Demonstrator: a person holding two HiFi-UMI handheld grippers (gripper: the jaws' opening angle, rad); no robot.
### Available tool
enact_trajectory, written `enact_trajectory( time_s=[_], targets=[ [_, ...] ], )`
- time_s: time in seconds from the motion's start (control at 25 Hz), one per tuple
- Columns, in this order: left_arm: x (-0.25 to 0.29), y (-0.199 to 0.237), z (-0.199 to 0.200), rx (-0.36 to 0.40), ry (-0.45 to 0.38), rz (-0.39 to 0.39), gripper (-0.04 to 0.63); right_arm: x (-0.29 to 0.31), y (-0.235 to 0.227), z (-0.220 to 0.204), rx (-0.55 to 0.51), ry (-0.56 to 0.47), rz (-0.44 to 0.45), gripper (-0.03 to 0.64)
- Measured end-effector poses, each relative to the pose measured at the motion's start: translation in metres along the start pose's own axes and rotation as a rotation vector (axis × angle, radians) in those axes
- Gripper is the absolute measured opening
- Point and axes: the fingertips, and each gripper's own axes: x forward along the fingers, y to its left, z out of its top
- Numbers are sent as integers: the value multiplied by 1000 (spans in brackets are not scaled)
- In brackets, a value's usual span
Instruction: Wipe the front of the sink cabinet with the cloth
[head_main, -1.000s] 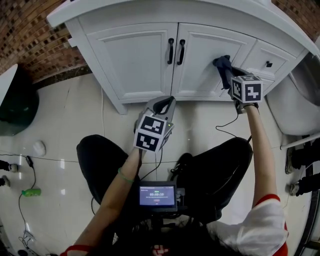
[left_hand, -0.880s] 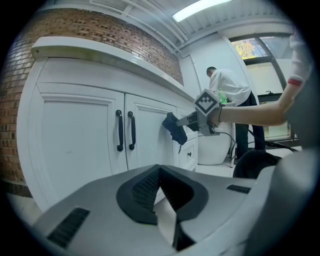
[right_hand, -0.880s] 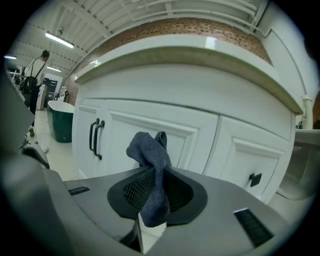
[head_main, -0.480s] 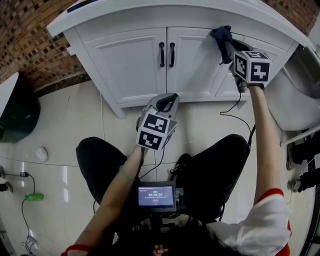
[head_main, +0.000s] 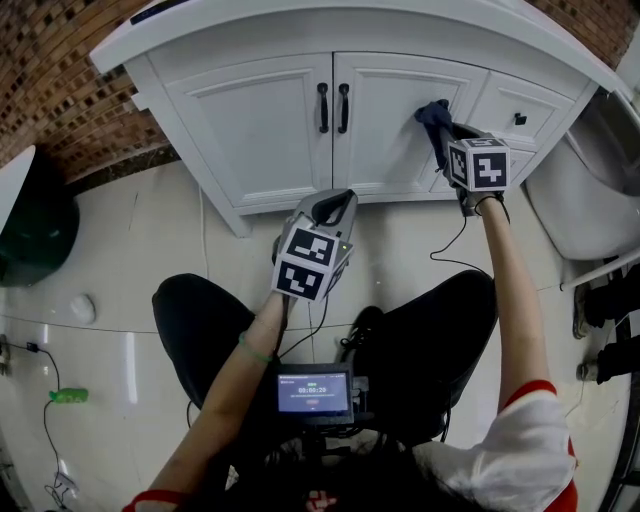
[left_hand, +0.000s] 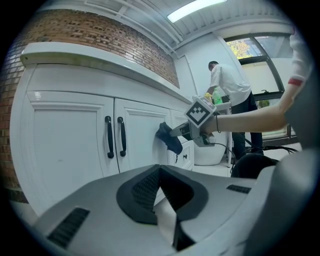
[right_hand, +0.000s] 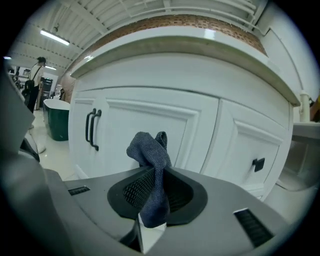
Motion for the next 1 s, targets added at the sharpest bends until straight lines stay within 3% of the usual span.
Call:
enact_trajectory(
  time_s=[0.24, 0.6, 1.0],
  targets=[
    [8, 0, -12, -10, 22, -10, 21, 33, 20, -85, 35, 166, 32, 63],
    [19, 8, -34, -35, 57, -10, 21, 76, 55, -183, -18, 384, 70, 63],
    [24, 25, -55, -55, 89, 2, 20, 106, 74, -248, -29, 538, 68, 63]
  ],
)
